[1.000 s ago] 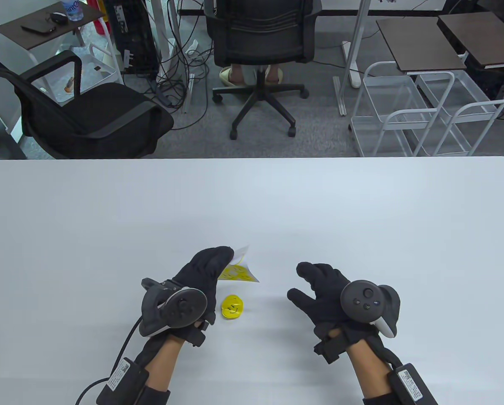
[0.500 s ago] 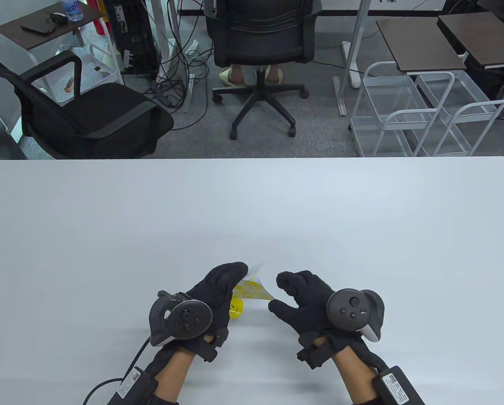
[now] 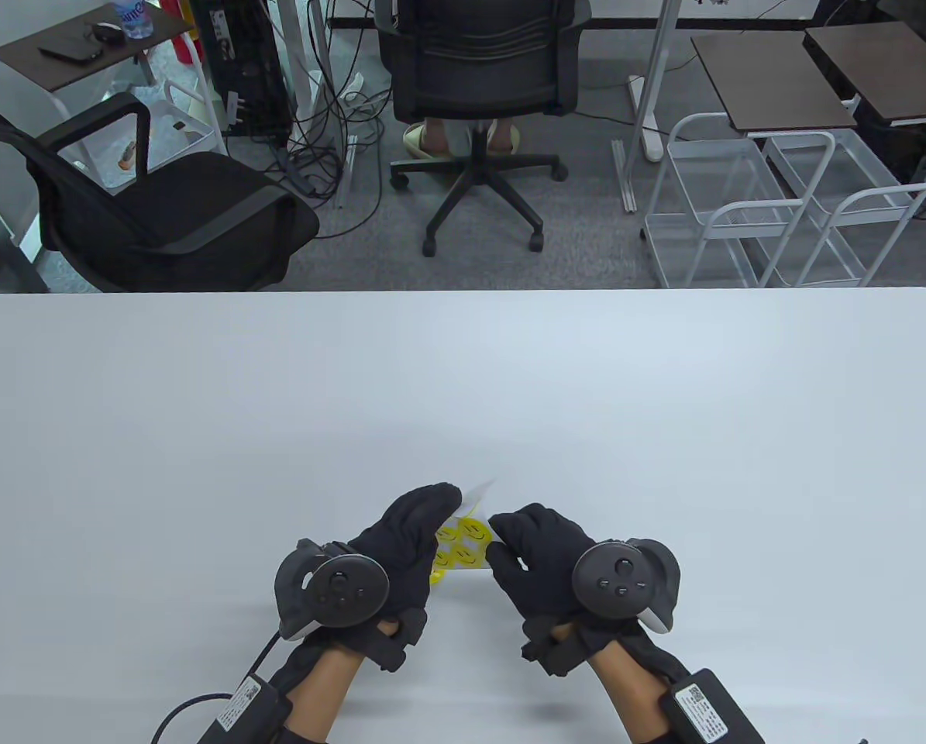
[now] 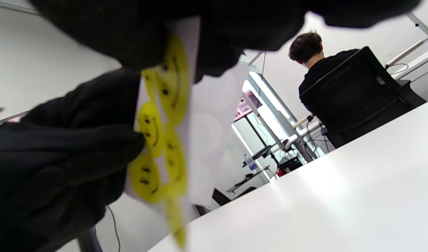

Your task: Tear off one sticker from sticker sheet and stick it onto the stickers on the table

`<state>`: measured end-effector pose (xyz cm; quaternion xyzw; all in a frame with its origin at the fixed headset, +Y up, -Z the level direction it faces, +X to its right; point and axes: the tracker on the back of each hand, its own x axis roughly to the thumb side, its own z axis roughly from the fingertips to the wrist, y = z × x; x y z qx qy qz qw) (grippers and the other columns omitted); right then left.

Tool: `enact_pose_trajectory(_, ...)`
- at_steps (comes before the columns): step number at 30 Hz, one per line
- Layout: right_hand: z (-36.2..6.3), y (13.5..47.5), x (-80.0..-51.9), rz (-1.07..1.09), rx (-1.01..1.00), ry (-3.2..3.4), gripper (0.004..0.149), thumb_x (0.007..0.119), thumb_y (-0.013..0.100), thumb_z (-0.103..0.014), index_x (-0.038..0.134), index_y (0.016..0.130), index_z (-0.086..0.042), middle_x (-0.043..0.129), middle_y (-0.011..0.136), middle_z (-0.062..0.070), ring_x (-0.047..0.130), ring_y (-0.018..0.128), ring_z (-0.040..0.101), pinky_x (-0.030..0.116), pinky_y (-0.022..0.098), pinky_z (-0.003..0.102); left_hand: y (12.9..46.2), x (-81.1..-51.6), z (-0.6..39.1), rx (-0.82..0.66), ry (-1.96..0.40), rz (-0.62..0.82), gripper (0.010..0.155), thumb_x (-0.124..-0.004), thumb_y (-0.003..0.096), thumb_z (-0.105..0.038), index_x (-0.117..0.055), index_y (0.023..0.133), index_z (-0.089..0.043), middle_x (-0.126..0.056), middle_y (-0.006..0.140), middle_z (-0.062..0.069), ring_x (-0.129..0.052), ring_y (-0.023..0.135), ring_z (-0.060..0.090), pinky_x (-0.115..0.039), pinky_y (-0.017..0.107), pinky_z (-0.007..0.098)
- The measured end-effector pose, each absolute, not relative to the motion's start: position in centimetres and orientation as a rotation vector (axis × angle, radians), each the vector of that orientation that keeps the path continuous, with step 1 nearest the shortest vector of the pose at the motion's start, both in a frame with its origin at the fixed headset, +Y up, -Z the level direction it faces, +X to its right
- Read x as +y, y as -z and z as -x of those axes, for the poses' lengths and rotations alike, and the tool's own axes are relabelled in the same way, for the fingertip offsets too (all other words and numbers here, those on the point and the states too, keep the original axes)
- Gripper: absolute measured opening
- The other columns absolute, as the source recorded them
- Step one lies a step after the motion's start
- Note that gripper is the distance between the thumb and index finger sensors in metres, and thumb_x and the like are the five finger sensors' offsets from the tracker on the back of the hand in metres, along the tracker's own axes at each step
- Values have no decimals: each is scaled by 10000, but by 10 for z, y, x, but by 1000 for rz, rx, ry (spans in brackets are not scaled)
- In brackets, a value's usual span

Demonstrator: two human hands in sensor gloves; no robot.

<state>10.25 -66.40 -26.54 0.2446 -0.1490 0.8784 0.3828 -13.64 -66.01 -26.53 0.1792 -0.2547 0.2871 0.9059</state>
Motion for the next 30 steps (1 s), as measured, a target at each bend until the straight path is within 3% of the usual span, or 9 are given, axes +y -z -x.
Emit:
enact_pose_trajectory(7,-114,265,-661,-551,-457,-2205,397,781,487,-350,818,814,-126,898,593,68,871,351,210,777,285,475,272,-670,156,-394,-655,-371,797,-765,528,-420,-288,1129,-204,-343,1193,205,-421,1070,491,-537,755,560)
enact_pose_trajectory(10,-119,264,-659,-532,-475,-2184,400,779,487,-351,818,813,-123,899,590,67,871,348,207,779,282,472,276,-680,170,-281,-875,-289,889,-766,525,-487,-215,1119,-120,-318,1185,232,-419,1059,515,-537,751,566)
enact_pose_trajectory(13,-122,264,-658,-507,-479,-2153,400,773,488,-355,812,814,-126,895,592,65,869,349,203,780,280,467,282,-700,176,-205,-1185,-101,948,-773,525,-525,-179,1107,-70,-289,1179,254,-399,1053,536,-525,749,572)
enact_pose_trajectory(18,-125,264,-658,-494,-461,-2126,400,762,494,-357,799,819,-128,886,596,63,864,345,196,779,272,456,288,-730,164,-227,-1564,292,934,-759,536,-572,-244,1117,-52,-364,1173,264,-454,1042,555,-551,741,587)
enact_pose_trajectory(26,-134,267,-660,-434,-430,-2087,402,761,494,-362,800,819,-127,888,594,60,865,339,191,780,263,449,289,-727,159,-303,-1571,272,615,-751,553,-446,-562,1068,-169,-733,1080,112,-771,983,415,-726,704,517)
enact_pose_trajectory(30,-138,269,-662,-387,-417,-2081,404,761,495,-365,800,819,-127,890,592,58,866,334,188,782,258,446,289,-723,160,-317,-1565,256,548,-760,548,-374,-617,1041,-181,-799,1037,91,-843,944,384,-775,681,491)
